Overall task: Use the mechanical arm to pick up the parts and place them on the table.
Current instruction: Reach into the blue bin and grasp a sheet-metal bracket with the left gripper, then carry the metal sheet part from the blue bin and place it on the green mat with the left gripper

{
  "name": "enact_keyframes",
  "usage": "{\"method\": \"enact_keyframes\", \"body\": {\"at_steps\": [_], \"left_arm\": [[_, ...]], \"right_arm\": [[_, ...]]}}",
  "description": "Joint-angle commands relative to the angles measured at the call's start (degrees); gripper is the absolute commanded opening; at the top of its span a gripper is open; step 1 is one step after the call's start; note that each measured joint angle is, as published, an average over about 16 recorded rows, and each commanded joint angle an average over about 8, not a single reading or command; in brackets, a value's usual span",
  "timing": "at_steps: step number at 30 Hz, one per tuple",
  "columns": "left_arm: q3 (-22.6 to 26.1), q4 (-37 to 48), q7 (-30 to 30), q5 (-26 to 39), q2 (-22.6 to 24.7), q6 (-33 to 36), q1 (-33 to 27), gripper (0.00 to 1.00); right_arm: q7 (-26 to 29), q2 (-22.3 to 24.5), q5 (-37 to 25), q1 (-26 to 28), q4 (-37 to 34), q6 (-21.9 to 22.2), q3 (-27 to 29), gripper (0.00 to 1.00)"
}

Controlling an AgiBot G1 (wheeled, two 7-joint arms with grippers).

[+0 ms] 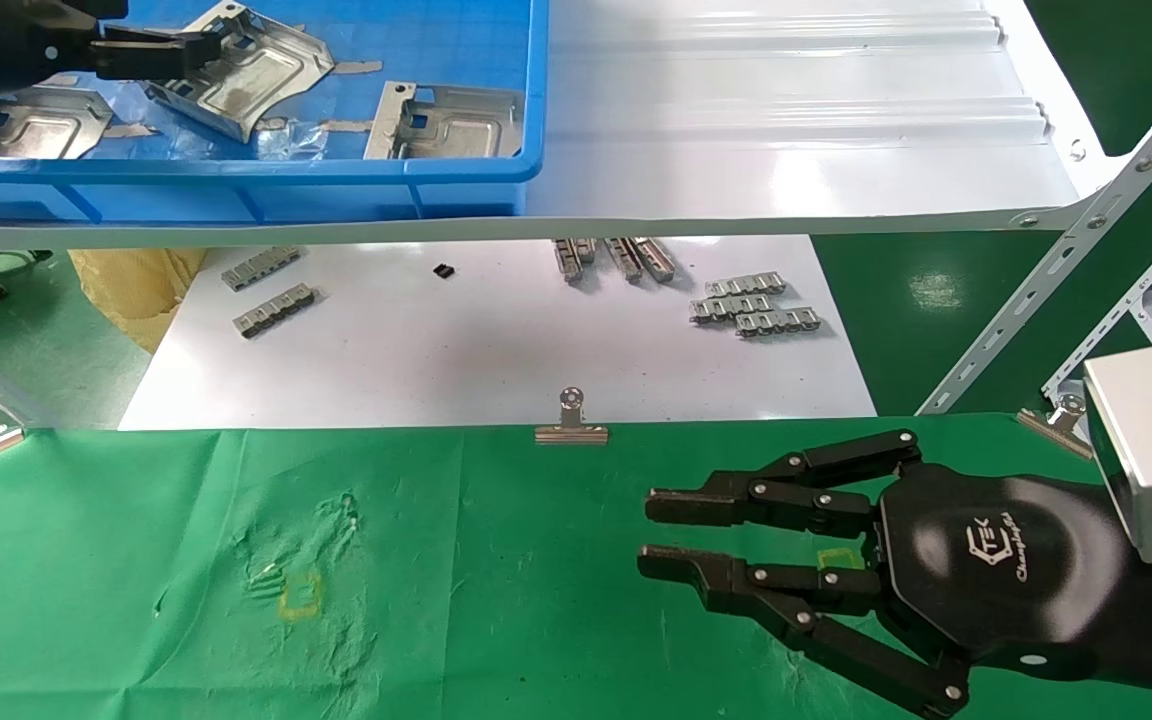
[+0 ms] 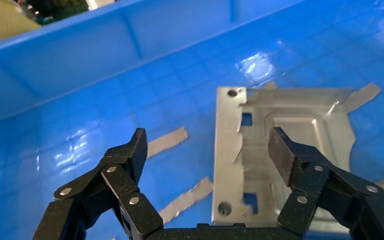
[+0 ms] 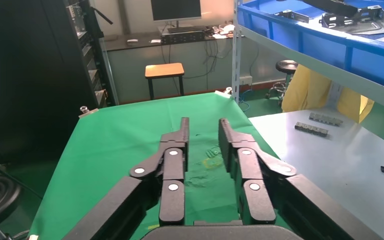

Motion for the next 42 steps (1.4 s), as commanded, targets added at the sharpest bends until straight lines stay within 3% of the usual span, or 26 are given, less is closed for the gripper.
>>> {"method": "enact_keyframes", "body": {"at_steps": [1,30,35,42], "left_arm": [[0.0,0.8,0.0,0.0,-0.1,-0.2,-0.1,0.0],[-0.5,1.3,0.2,-0.7,-1.0,3.8,-0.6,0.0],[-1.9,-0.8,2.0,-2.9,-2.1,10.9,-2.0,0.0],[-2.8,-4.1,6.9,-5.1,-3.9,29.8,-2.8,0.0]], "right_arm": [[0.0,0.0,0.0,0.0,0.0,0.0,0.0,1.0],[0.0,0.0,0.0,0.0,0.0,0.0,0.0,1.0],[0.0,0.0,0.0,0.0,0.0,0.0,0.0,1.0],[0.0,0.0,0.0,0.0,0.0,0.0,0.0,1.0]]}}
